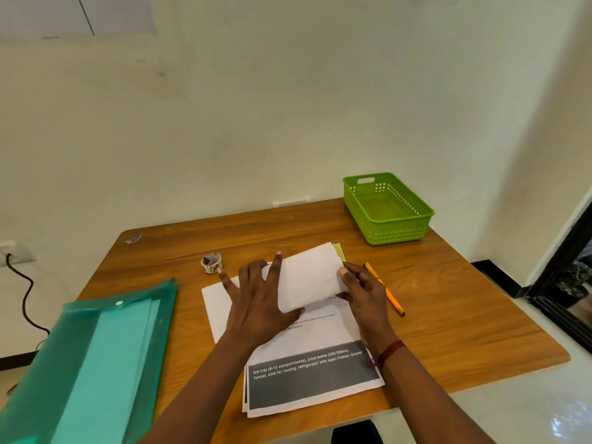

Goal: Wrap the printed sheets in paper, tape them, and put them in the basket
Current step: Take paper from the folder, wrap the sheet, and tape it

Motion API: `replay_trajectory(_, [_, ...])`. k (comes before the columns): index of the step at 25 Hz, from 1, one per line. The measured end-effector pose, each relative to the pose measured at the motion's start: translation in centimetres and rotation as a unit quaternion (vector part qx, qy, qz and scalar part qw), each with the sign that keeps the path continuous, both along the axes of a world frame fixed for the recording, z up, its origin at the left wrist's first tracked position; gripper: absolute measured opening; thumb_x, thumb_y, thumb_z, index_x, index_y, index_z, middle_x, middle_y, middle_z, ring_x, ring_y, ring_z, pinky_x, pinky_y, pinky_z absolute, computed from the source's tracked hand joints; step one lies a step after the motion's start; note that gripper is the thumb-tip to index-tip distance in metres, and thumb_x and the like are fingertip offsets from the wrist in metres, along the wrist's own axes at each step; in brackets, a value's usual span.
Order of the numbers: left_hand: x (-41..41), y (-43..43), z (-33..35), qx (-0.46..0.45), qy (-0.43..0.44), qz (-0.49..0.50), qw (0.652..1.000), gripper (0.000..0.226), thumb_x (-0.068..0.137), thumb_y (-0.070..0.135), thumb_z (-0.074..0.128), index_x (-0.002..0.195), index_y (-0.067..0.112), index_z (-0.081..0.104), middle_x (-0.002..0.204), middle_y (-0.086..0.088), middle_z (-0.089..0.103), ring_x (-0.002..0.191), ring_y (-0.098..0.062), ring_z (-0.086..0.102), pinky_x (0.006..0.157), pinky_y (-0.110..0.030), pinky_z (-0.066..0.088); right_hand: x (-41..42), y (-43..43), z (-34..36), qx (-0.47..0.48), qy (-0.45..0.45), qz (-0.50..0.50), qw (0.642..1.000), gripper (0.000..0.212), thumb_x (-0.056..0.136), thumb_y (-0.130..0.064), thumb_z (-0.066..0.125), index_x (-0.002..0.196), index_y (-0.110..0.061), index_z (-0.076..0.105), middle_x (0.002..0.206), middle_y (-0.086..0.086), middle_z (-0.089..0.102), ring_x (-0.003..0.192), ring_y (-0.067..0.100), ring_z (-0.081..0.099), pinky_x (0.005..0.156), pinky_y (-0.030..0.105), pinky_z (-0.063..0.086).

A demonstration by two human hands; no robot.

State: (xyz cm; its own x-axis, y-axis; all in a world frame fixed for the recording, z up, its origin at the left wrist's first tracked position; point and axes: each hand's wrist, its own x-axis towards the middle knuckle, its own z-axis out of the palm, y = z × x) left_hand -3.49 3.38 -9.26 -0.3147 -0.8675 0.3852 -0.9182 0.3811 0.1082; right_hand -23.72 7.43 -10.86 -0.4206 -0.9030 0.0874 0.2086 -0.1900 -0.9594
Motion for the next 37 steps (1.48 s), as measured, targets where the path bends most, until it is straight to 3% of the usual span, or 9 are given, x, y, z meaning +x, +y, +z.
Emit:
replay_trajectory(5, [-0.2,-0.1,2.0,0.064,0.073,0.049,0.994,0.123,0.056,0.087,0.055,0.151,0.033,-0.002,0.145,-0.006,0.022,0.138,-0.028,0.021,0.112,-0.068,0.001,1.1,-1.2,4.8,-0.063,0.021,0.025,0.997,0.06,0.087,-0.004,0.07,0.137,-0.031,0.052,0.121,0.0,0.067,0.106,0.017,0.068,0.071,0.041,0.061])
replay_trajectory(9, [-0.5,-0.1,3.8,0.131,0.138,0.052,0.98,0.135,0.049,0.096,0.051,0.15,0.034,-0.014,0.147,0.0,0.015,0.141,-0.028,0.017,0.115,-0.065,0.012,1.7,-2.7,7.4,-0.089,0.045,0.027,0.995,0.066,0.089,0.0,0.065,0.143,-0.034,0.045,0.109,0.005,0.072,0.098,0.024,0.07,0.069,0.048,0.061])
replay_trajectory(12, [-0.4,-0.5,5.4,0.161,0.225,0.041,0.96,0.124,0.055,0.093,0.051,0.153,0.032,0.005,0.15,0.0,0.024,0.14,-0.026,0.024,0.113,-0.058,0.026,2.1,-3.6,8.4,-0.097,0.069,0.028,0.992,0.058,0.089,0.002,0.064,0.137,-0.028,0.052,0.109,0.007,0.071,0.101,0.027,0.069,0.077,0.049,0.06])
replay_trajectory(15, [-0.4,-0.9,7.7,0.142,0.383,0.005,0.912,0.069,0.082,0.06,0.066,0.139,0.026,0.045,0.134,0.002,0.052,0.117,-0.018,0.052,0.092,-0.036,0.05,2.6,-4.6,9.0,-0.113,0.096,0.026,0.989,0.04,0.087,0.005,0.064,0.119,-0.02,0.065,0.114,0.008,0.071,0.105,0.028,0.067,0.087,0.054,0.056])
replay_trajectory(17, [-0.5,-1.1,9.7,0.144,0.461,0.001,0.876,0.039,0.088,0.043,0.068,0.122,0.024,0.06,0.116,0.004,0.065,0.097,-0.01,0.061,0.074,-0.023,0.049,3.0,-4.7,9.5,-0.112,0.107,0.023,0.988,0.033,0.088,0.005,0.063,0.107,-0.021,0.07,0.11,0.006,0.071,0.102,0.025,0.067,0.088,0.053,0.055])
replay_trajectory(20, [-0.7,-1.7,11.9,0.149,0.508,-0.009,0.848,0.014,0.09,0.027,0.069,0.103,0.022,0.068,0.1,0.004,0.072,0.086,-0.01,0.067,0.068,-0.021,0.049,3.6,-4.5,10.4,-0.108,0.12,0.028,0.986,0.034,0.088,0.005,0.062,0.096,-0.026,0.074,0.104,-0.002,0.073,0.1,0.018,0.067,0.087,0.046,0.057])
replay_trajectory(24, [-1.2,-1.3,14.0,0.163,0.567,-0.041,0.807,0.012,0.091,0.013,0.065,0.094,0.021,0.072,0.089,0.005,0.074,0.08,-0.009,0.069,0.069,-0.023,0.054,4.0,-3.8,11.9,-0.148,0.118,0.03,0.981,0.024,0.087,0.0,0.067,0.101,-0.018,0.075,0.106,-0.004,0.072,0.105,0.012,0.066,0.09,0.028,0.052])
replay_trajectory(30, [-2.5,0.3,15.8,0.165,0.63,-0.067,0.756,0.013,0.09,0.025,0.067,0.091,0.015,0.074,0.089,-0.002,0.074,0.081,-0.017,0.067,0.071,-0.028,0.056,4.6,-3.5,14.6,-0.189,0.108,-0.05,0.975,0.016,0.079,-0.006,0.079,0.093,-0.012,0.075,0.095,-0.004,0.075,0.09,0.007,0.069,0.083,0.026,0.056])
replay_trajectory(37, [-2.4,0.7,15.6,0.115,0.644,-0.054,0.755,0.009,0.091,0.027,0.069,0.083,0.026,0.073,0.08,0.008,0.073,0.071,-0.003,0.066,0.068,-0.021,0.057,4.4,-3.0,15.4,-0.206,0.075,-0.042,0.975,0.018,0.087,0.002,0.068,0.1,-0.01,0.071,0.077,-0.008,0.07,0.072,0.004,0.063,0.071,0.025,0.053])
